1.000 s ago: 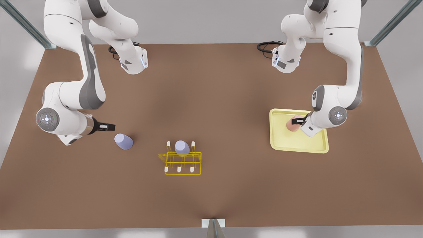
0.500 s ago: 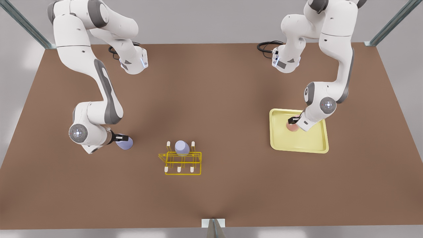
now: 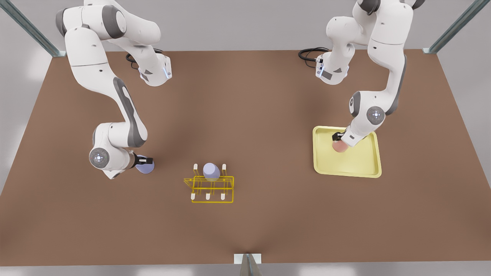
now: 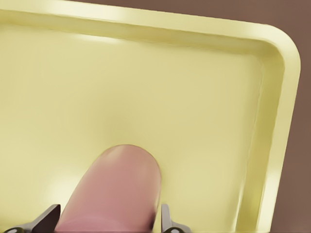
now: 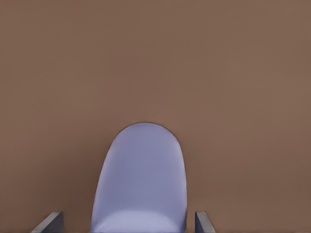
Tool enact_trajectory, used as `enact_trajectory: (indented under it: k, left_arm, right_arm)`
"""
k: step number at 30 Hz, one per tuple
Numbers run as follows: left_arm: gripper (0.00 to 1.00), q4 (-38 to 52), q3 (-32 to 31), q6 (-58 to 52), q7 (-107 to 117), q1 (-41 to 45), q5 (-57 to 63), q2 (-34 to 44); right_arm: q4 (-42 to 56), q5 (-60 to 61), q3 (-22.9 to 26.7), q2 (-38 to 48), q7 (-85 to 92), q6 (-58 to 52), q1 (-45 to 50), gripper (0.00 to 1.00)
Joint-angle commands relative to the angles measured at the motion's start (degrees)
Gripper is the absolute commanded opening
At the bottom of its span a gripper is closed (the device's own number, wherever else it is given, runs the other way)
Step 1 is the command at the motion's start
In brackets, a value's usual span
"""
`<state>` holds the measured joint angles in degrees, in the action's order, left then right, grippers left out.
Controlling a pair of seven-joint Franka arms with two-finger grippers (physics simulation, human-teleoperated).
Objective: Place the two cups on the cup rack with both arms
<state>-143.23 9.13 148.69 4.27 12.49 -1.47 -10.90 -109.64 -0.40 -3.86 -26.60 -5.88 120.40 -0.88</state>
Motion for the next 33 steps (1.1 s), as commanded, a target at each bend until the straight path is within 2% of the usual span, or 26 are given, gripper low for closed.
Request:
enact_trajectory:
  k: [1, 9, 18, 21, 26, 30, 33]
  left_arm:
    - [1.00, -0.73, 0.01, 4.77, 0.48, -0.01, 0.07, 0.00]
    - [1.00, -1.26, 0.01, 4.86, 0.48, 0.17, -0.02, 0.17]
    - [0.88, -1.17, 0.01, 4.77, 0.57, 0.17, -0.20, 0.09]
    - [0.88, -1.17, 0.01, 4.77, 0.57, 0.17, -0.29, 0.09]
    - [0.86, -1.08, 0.01, 4.77, 0.57, 0.17, -0.29, 0.09]
    - [0.85, -0.73, 0.01, 4.77, 0.65, 0.08, -0.29, 0.17]
    - [0.85, -0.73, 0.01, 4.77, 0.57, 0.08, -0.29, 0.17]
  right_arm:
    - [-0.48, -0.04, -0.01, 0.06, 1.58, 1.51, 0.00, 1.00]
    - [-4.26, -0.12, -0.01, -0.38, 2.37, 8.89, -0.44, 1.00]
    - [-5.32, -0.12, -0.01, -0.91, 2.45, 9.86, -0.53, 1.00]
    - [-5.32, -0.12, -0.01, -0.91, 2.80, 9.86, -0.53, 1.00]
    - [-5.14, -0.12, -0.01, -0.82, 3.24, 9.68, -0.53, 0.92]
    - [-4.97, -0.04, -0.01, -0.73, 3.25, 9.42, -0.53, 0.81]
    - [-4.79, -0.12, -0.10, -0.38, 3.25, 9.07, -0.53, 0.81]
